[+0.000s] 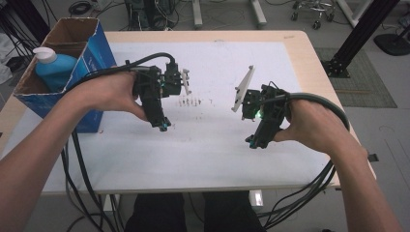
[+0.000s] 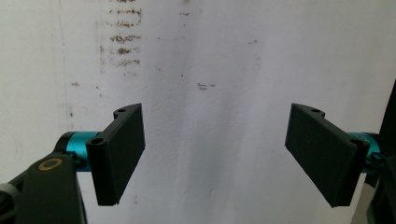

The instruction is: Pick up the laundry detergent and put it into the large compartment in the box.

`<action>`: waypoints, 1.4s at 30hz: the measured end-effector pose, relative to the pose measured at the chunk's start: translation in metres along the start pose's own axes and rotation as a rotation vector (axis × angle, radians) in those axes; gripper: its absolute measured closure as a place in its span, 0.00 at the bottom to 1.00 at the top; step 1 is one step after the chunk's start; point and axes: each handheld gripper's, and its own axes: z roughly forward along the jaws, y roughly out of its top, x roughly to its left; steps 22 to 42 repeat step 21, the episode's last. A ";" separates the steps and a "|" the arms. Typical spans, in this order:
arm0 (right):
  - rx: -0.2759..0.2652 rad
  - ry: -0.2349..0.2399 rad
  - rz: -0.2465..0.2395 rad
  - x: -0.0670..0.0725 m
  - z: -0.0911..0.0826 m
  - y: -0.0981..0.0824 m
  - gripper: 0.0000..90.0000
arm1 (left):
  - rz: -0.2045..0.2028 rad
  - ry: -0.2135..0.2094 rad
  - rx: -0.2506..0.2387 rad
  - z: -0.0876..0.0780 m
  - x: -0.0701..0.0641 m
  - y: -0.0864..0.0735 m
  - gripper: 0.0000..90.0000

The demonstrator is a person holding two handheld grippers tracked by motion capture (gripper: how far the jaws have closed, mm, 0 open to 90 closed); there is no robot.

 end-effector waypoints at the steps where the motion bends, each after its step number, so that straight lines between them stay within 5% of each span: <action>1: 0.000 0.000 0.000 0.000 0.000 0.000 0.15 | 0.000 0.000 0.000 0.000 0.000 0.000 0.22; 42: -0.007 0.000 0.001 0.003 -0.002 -0.003 0.15 | 0.011 0.007 -0.007 -0.005 -0.005 0.004 0.22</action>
